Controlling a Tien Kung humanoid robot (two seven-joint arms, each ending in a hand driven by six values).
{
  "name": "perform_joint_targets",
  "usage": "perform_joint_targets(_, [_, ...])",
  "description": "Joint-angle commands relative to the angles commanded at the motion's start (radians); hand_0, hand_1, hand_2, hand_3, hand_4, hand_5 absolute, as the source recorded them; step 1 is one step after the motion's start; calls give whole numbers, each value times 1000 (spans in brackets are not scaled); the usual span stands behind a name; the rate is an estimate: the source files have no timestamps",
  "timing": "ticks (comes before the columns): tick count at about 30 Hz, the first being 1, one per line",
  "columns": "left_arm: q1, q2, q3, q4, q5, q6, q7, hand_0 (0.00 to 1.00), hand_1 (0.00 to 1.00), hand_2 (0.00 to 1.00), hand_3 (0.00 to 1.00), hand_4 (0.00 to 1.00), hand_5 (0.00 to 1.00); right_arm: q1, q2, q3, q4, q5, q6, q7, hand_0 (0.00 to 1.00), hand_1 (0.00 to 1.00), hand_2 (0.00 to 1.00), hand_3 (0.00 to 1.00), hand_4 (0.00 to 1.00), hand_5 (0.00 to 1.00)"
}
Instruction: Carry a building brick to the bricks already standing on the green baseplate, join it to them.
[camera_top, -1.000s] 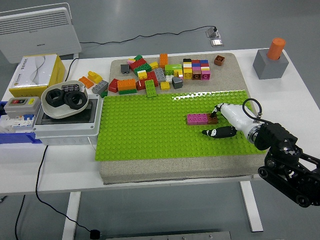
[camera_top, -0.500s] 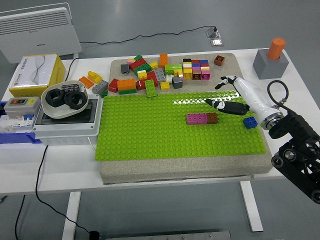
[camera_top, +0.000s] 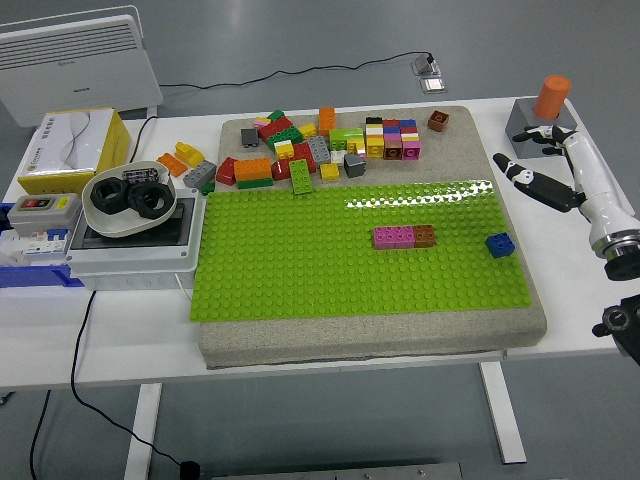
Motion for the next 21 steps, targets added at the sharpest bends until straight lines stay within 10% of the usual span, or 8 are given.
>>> perform_joint_targets(21, [-9,4,-16,-2,1,-2,-4,758,692,611,452,605,350,-26,-3,61,12,-55,-23,-27,609,407,373,540,890,276])
